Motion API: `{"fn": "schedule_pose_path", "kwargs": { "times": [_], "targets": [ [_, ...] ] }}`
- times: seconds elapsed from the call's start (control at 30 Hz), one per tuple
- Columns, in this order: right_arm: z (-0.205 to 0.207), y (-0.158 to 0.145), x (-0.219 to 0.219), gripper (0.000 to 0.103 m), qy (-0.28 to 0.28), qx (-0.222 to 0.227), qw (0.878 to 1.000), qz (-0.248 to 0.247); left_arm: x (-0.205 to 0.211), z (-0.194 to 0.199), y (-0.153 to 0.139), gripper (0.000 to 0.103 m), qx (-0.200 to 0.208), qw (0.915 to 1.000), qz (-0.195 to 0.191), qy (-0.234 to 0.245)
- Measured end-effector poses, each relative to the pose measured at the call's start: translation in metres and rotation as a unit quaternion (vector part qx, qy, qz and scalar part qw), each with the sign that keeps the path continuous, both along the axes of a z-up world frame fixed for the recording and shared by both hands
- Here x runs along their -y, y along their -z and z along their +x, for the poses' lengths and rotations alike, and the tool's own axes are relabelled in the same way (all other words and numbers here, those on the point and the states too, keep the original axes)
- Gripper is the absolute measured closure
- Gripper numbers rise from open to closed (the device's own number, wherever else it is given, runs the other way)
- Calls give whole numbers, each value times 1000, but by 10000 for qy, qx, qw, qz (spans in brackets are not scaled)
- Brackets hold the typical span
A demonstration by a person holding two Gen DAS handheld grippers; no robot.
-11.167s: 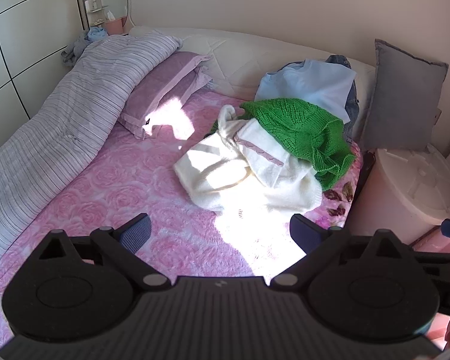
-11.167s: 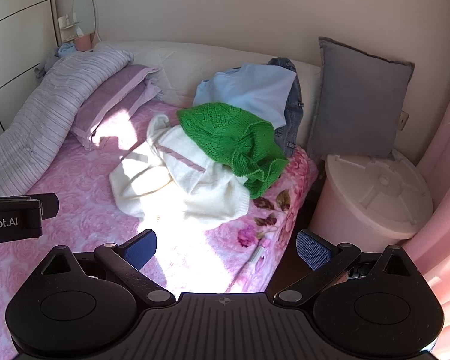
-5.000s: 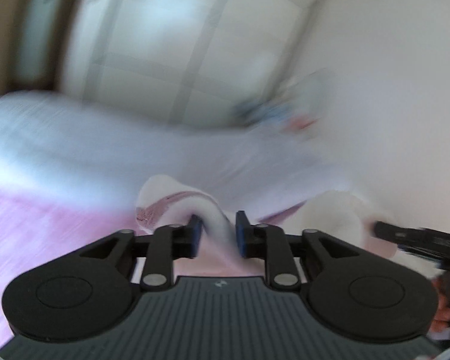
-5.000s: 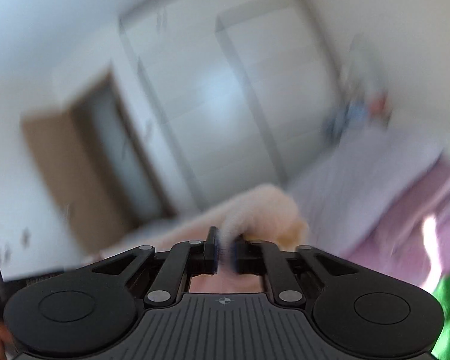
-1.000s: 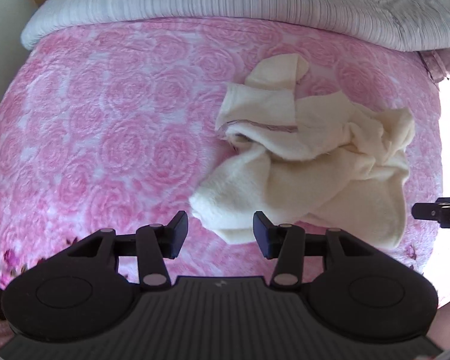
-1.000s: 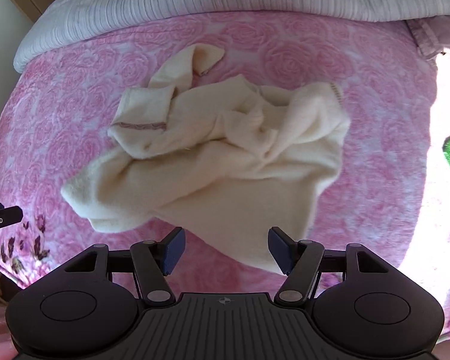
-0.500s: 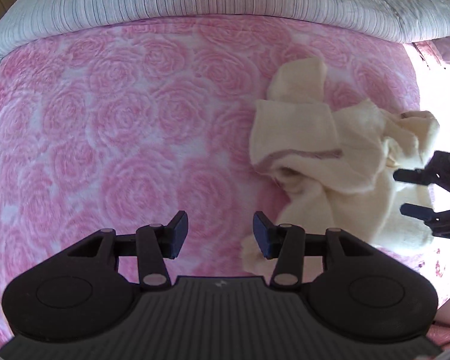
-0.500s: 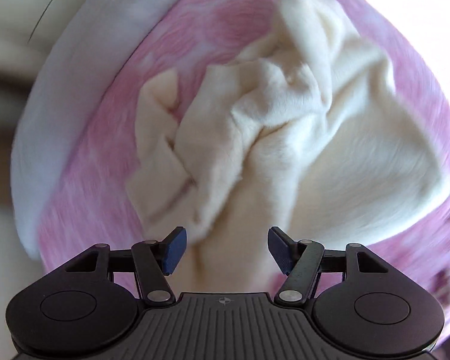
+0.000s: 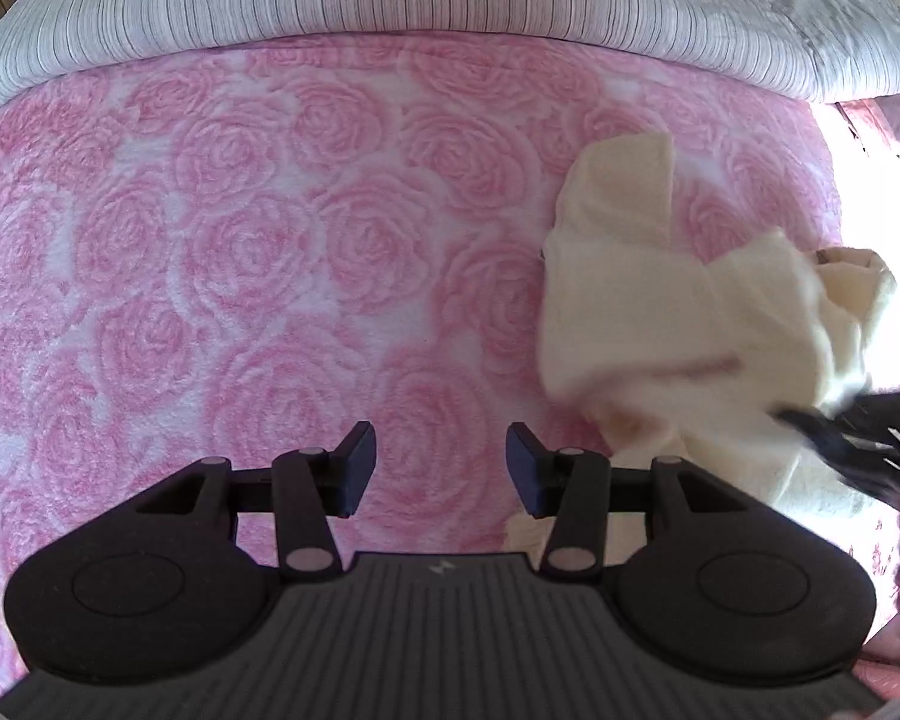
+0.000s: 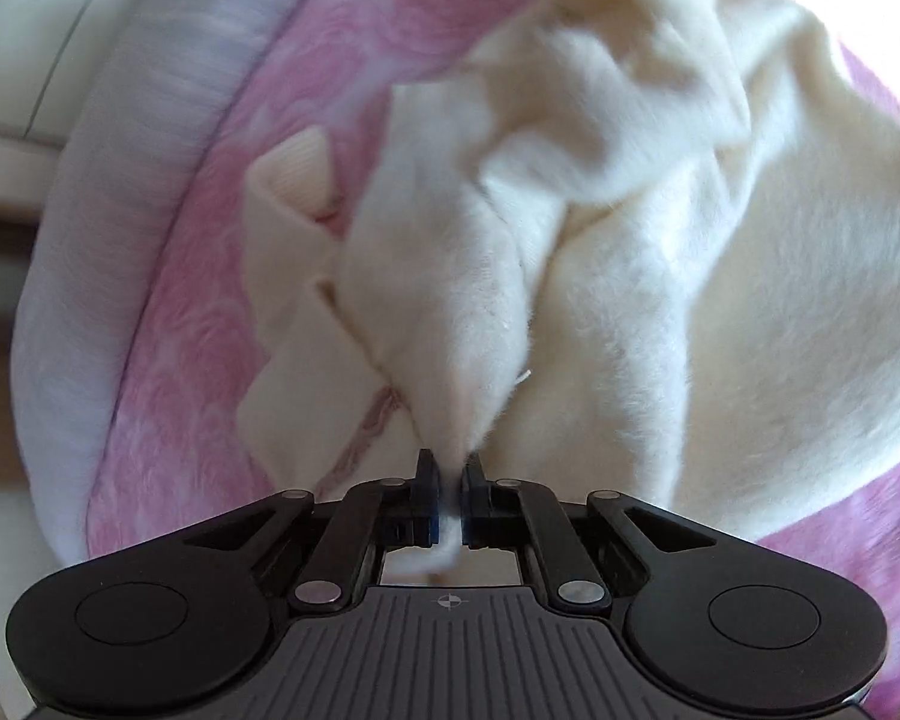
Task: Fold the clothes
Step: 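Grasp an edge of the cream-white sweater with the right gripper, then grasp another sweater edge with the left gripper while the right gripper holds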
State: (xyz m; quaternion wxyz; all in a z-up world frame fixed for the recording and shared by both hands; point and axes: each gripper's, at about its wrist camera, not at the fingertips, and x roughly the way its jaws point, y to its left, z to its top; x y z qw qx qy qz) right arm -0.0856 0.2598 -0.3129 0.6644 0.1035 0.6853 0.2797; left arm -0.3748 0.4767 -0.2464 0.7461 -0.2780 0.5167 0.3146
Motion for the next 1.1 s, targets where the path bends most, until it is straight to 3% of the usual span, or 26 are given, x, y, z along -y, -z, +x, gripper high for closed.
{"fn": "schedule_pose_path", "kwargs": {
  "times": [0.13, 0.27, 0.37, 0.47, 0.53, 0.57, 0.7, 0.87, 1.0, 1.1],
  "targets": [
    [13, -36, 73, 99, -549, 452, 9958, -581, 7, 15, 1, 59, 29, 9999, -37, 133],
    [48, -65, 172, 100, -202, 940, 9813, -1670, 25, 42, 4, 59, 58, 9990, -100, 430],
    [76, -84, 235, 100, 198, 1516, 9539, -2582, 43, 69, 5, 59, 97, 9973, -116, 720],
    [100, -95, 282, 100, 547, 2193, 9100, -3477, 67, 102, 7, 59, 156, 9947, -155, 1007],
    [110, -97, 296, 100, 669, 2485, 8940, -3667, 82, 127, 11, 59, 202, 9919, -202, 1241],
    [116, -98, 305, 100, 730, 2498, 8955, -3611, 88, 140, 14, 59, 224, 9898, -210, 1392],
    [133, -88, 312, 100, 975, 2262, 9198, -3053, 112, 200, 38, 58, 273, 9775, -88, 2089],
    [158, -76, 334, 99, 986, 2077, 9323, -2792, 112, 278, 74, 58, 348, 9612, 46, 2736],
    [176, -72, 353, 99, 1162, 1760, 9431, -2571, 108, 335, 98, 57, 437, 9401, 450, 3350],
    [189, -65, 360, 99, 1171, 1580, 9488, -2471, 109, 370, 123, 51, 192, 9218, 859, 3777]
  ]
}}
